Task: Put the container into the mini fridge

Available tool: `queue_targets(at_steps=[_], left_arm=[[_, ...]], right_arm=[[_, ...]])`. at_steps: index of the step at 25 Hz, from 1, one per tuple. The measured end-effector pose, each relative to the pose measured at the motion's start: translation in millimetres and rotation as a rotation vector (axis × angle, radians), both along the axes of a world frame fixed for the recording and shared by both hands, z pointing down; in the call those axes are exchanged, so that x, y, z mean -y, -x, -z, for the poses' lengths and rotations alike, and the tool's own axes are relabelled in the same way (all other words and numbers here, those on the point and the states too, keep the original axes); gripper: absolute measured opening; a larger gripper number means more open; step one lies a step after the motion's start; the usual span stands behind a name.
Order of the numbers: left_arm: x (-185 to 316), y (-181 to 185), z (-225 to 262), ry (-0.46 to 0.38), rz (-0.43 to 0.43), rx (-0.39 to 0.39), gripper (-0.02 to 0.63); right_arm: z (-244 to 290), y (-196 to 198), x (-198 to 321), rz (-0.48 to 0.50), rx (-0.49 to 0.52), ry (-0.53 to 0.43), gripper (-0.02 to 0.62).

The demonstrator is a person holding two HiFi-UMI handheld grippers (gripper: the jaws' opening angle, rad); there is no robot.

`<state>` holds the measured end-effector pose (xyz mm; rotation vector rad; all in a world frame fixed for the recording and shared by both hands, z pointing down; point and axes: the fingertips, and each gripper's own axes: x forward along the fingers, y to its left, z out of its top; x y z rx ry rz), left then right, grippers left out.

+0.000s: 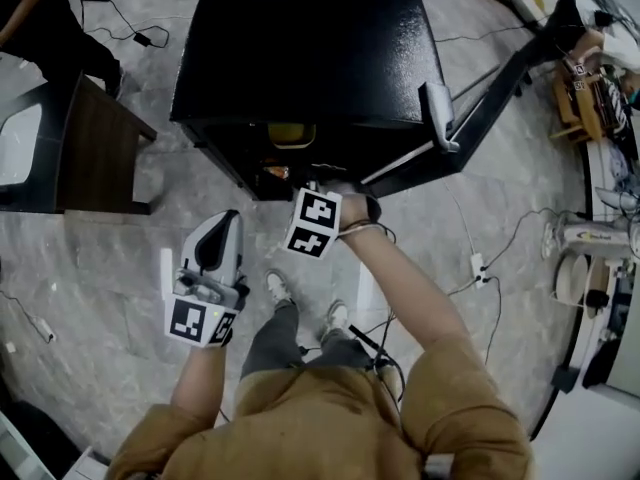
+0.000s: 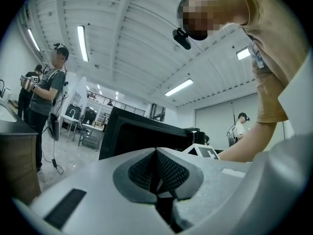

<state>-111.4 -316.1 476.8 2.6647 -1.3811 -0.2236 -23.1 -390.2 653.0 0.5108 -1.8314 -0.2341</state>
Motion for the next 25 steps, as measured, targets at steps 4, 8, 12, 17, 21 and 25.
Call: queue_targets(at_steps=[4,8,12,17,21,25], left_arm=[[-25.8,-14.7,16.1,-0.003,-0.006,0.009,0.002],[-48.7,-25.7,33.7,-0.002,-0.003,0.017,0.002],[-65.7,-29.0,54.6,-0.02,0.003,0.035,0.002],[-83.4,-36.0,72.8,-0.049,0.002,0.064,0.002],[-99.9,-33.8,85.1,-0.059,0.033,0.071,0.002],[-115.6,-30.2,98.3,-0.069,0.067,0.08,0.002]], right_arm=[[16.9,-7.0,-33.8,-0.021,0.041,0.018,0.0],[38.9,-17.9,-61.2,-0.059,0.087,0.025,0.0],[64.5,-23.7,-83.3,-0.08,0.13,0.015,0.0],[91.5,-30.3,-103.0,-0.119,0.203,-0.007,0.0],[116.7,-32.4,-124.4,-0.135,0.269,-0.013,0.0],[144.4,-36.9,-142.5,-0.14,0.335,-0.03,0.0]])
